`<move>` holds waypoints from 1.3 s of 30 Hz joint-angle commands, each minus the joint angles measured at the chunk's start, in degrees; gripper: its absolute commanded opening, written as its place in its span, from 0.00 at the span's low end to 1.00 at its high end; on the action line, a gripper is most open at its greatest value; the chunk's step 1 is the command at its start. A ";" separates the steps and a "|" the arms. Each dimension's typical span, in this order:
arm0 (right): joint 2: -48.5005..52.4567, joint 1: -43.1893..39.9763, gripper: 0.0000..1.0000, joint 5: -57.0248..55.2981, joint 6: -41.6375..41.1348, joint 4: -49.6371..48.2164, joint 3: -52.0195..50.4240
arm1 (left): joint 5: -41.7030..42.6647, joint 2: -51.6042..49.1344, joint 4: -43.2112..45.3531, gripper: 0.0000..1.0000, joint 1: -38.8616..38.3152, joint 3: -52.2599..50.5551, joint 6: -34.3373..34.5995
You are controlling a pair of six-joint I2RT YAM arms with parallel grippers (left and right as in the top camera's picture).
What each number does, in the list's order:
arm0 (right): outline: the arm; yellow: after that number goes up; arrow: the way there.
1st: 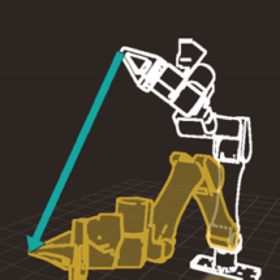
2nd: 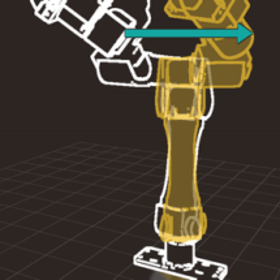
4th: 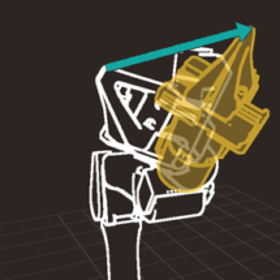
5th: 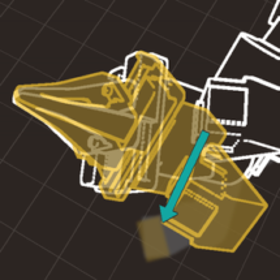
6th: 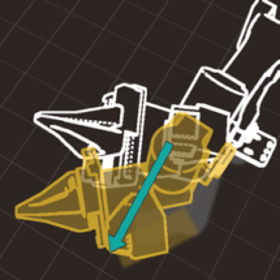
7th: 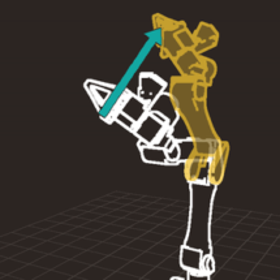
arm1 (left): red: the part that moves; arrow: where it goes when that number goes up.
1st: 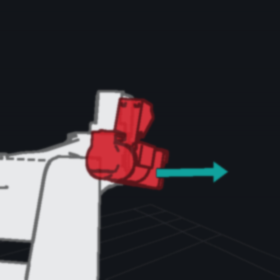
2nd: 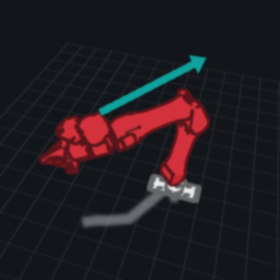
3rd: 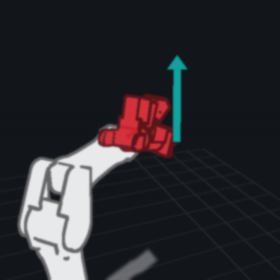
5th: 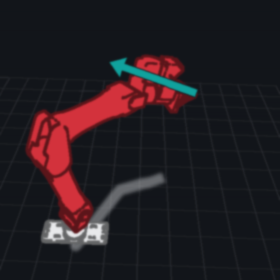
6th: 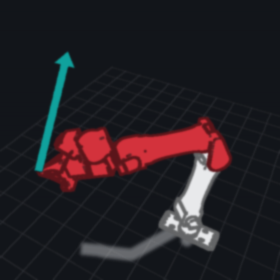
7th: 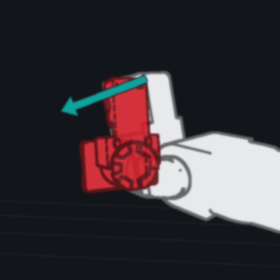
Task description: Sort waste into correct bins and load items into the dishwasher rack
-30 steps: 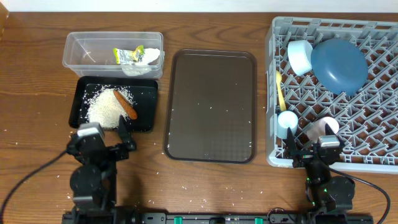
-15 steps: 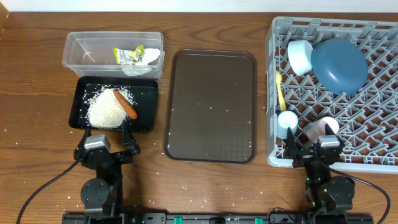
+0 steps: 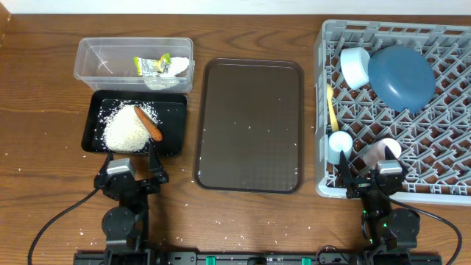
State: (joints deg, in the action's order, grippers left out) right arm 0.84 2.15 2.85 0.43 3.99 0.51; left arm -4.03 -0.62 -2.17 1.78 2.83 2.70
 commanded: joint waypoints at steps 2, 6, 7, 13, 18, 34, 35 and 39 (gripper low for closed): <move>-0.39 0.50 0.99 0.17 -0.81 0.07 -0.20 | 0.42 0.52 0.98 0.98 -0.07 -2.60 -0.28; -0.39 0.50 0.99 0.17 -0.81 0.07 -0.20 | 0.46 0.52 -0.94 0.98 -0.81 -2.60 -0.07; -0.39 0.50 0.99 0.17 -0.81 0.07 -0.20 | 0.81 0.52 -1.97 0.98 -0.90 -2.60 -0.11; -0.39 0.50 0.99 0.17 -0.81 0.07 -0.20 | 2.12 0.39 -1.84 0.98 -0.90 -2.60 -0.09; -0.39 0.50 0.99 0.17 -0.81 0.07 -0.20 | 2.12 0.39 -1.84 0.98 -0.90 -2.60 -0.09; -0.39 0.50 0.99 0.17 -0.81 0.07 -0.20 | 2.12 0.39 -1.84 0.98 -0.90 -2.60 -0.09; -0.39 0.50 0.99 0.17 -0.81 0.07 -0.20 | 2.12 0.39 -1.84 0.98 -0.90 -2.60 -0.09; -0.39 0.50 0.99 0.17 -0.81 0.07 -0.20 | 2.12 0.39 -1.84 0.98 -0.90 -2.60 -0.09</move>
State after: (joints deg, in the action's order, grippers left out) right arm 0.84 2.15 2.85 0.43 3.97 0.51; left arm -1.85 -0.62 -1.74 1.06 1.39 2.74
